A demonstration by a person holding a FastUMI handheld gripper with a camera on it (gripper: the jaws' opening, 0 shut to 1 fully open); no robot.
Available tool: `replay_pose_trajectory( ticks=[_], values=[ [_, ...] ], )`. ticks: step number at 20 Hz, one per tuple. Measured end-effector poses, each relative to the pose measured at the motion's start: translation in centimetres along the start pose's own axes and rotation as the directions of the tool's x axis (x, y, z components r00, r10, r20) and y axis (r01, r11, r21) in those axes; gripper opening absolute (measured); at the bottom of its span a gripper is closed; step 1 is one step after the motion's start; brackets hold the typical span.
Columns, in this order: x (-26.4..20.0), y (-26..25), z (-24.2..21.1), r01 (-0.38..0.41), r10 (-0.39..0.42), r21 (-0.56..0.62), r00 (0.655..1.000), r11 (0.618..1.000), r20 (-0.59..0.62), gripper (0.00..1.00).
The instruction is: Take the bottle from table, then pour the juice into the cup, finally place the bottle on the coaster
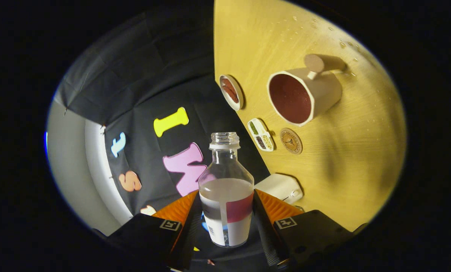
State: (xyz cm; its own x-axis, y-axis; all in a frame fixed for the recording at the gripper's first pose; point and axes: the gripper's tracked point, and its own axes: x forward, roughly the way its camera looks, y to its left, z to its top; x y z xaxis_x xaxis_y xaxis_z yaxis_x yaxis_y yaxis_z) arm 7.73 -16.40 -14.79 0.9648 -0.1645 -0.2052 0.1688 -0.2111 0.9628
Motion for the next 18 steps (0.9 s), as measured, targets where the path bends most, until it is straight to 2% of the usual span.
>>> replay_pose_trajectory(
  ticks=[1,3,5,7,9,12,15,18],
  values=[
    [-0.1,0.0,-0.7,-0.002,0.000,-0.115,1.000,0.993,-0.020,0.75],
    [-0.2,0.5,-1.4,-0.022,0.009,-0.333,0.999,0.943,-0.041,0.75],
    [-0.2,1.4,-1.3,-0.034,0.022,-0.512,0.999,0.858,-0.031,0.75],
    [-1.3,1.9,-0.6,-0.021,0.034,-0.660,0.999,0.751,0.006,0.75],
    [-1.5,1.8,0.0,0.022,0.036,-0.787,0.998,0.617,0.056,0.75],
    [-1.3,2.7,0.6,0.107,0.058,-0.928,0.989,0.358,0.136,0.75],
    [-1.1,5.3,-1.2,0.134,0.123,-0.984,0.981,0.118,0.149,0.75],
    [-1.1,6.8,-2.9,0.152,0.187,-0.984,0.973,-0.090,0.133,0.75]
  ],
)
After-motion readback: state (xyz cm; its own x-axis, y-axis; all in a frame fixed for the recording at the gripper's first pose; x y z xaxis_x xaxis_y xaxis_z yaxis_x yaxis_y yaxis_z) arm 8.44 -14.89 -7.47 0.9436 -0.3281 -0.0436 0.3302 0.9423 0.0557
